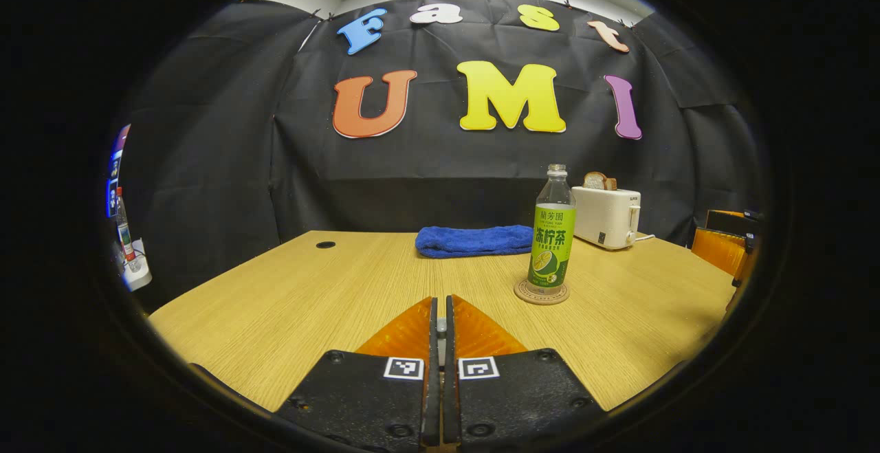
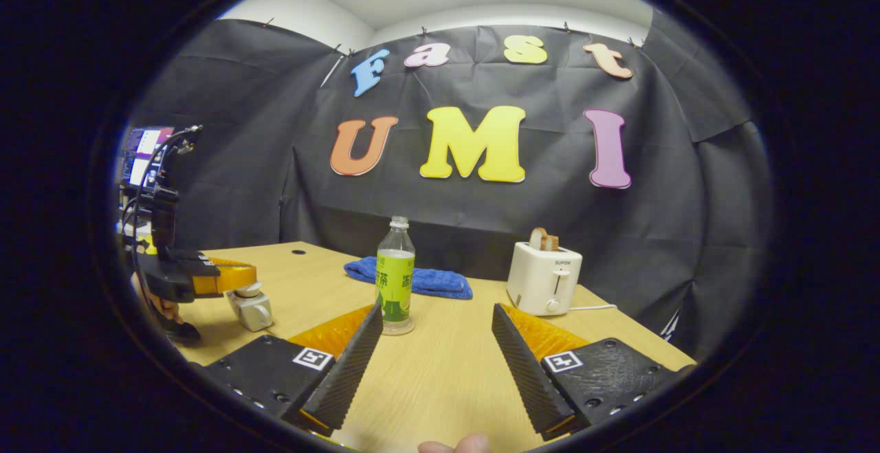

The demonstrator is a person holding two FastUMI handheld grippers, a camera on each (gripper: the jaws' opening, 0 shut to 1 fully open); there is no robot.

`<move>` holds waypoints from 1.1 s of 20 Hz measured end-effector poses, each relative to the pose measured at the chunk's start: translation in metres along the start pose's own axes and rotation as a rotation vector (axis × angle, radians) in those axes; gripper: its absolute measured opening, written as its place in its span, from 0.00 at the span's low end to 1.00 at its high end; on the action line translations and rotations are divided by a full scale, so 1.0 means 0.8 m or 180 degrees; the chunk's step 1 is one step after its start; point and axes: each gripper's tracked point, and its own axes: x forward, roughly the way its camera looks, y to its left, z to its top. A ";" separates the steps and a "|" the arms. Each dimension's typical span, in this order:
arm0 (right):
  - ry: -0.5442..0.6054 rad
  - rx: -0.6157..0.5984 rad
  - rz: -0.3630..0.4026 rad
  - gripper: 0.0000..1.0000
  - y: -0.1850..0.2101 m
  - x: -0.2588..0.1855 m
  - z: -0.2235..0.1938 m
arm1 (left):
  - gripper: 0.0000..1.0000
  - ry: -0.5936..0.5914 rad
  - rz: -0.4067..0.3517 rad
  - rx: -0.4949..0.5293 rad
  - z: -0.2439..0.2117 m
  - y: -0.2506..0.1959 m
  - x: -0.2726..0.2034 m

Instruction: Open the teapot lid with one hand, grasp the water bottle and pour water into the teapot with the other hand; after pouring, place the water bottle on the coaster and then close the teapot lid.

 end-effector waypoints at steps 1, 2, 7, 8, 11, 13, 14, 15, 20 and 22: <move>-0.0006 0.0015 -0.0004 0.95 -0.001 -0.001 0.001 | 0.05 -0.0009 0.0013 0.0000 0.000 0.002 0.000; -0.0006 0.0035 0.0004 0.95 -0.001 -0.001 0.000 | 0.05 -0.0005 0.0015 -0.0004 0.000 0.001 -0.001; 0.0017 0.0080 0.0002 0.95 -0.004 -0.002 -0.003 | 0.05 0.0005 0.0064 -0.0029 -0.005 0.003 -0.004; 0.0011 0.0092 0.0010 0.95 -0.004 -0.003 -0.003 | 0.05 0.0025 0.0071 -0.0034 -0.006 0.005 -0.003; -0.0011 0.0104 0.0002 0.95 -0.005 -0.006 0.000 | 0.07 0.0066 0.0099 -0.0063 -0.011 0.005 -0.003; -0.0013 0.0127 -0.0018 0.95 -0.007 -0.008 0.000 | 0.09 0.0017 0.0153 -0.0042 -0.004 0.007 -0.006; -0.0012 0.0147 -0.0026 0.95 -0.008 -0.009 -0.001 | 0.15 -0.0012 0.0177 -0.0015 0.001 0.007 -0.007; -0.0004 0.0173 -0.0023 0.95 -0.008 -0.009 0.000 | 0.30 -0.0035 0.0214 0.0008 0.004 0.010 -0.009; 0.0004 0.0283 -0.0177 0.95 -0.027 -0.015 0.006 | 0.99 -0.0181 0.0359 -0.0020 0.042 0.012 -0.032; -0.0015 0.0327 -0.0215 0.95 -0.032 -0.020 0.015 | 1.00 -0.0281 0.0422 0.0050 0.068 0.010 -0.041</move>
